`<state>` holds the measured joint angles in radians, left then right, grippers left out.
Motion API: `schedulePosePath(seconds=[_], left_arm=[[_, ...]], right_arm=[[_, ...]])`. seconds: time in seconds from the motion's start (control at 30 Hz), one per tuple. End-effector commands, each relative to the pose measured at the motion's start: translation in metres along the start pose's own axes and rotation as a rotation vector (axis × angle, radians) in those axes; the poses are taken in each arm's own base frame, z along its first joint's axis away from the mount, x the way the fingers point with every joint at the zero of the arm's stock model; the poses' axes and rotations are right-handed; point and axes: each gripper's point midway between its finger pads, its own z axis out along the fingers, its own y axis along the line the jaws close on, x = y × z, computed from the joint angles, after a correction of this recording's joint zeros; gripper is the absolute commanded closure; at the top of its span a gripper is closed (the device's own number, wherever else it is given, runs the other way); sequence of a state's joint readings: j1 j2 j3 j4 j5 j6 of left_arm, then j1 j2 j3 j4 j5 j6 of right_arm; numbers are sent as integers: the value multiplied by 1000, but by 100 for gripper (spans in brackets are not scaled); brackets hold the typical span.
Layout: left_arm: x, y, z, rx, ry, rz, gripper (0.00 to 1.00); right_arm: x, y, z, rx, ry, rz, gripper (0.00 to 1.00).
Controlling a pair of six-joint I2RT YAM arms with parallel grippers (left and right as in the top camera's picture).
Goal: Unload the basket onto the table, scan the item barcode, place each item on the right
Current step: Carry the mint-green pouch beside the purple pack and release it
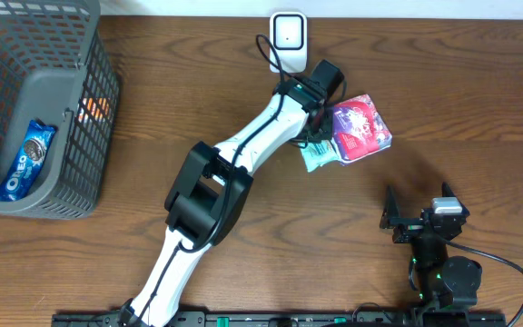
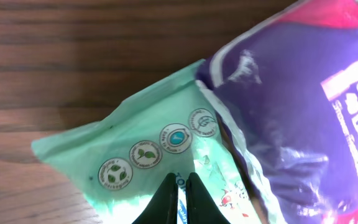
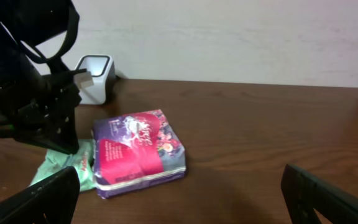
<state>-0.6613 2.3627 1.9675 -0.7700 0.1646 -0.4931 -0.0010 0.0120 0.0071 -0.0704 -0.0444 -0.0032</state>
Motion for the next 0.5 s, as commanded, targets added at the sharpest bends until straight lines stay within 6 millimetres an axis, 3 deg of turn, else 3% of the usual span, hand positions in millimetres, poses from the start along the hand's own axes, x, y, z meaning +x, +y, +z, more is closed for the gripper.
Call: schedulePosePath(seconds=[0.0,0.23,0.47], left_arm=[[14,1,18,10,59,41,92],[5,-27,11,144,45,53,92],[-6,-29,8,167,7,70,87]], right_arm=[[1,-3,0,12,0,18,1],[1,-3,0,12,0,18,1],[1,-3,0,12,0,18,1]])
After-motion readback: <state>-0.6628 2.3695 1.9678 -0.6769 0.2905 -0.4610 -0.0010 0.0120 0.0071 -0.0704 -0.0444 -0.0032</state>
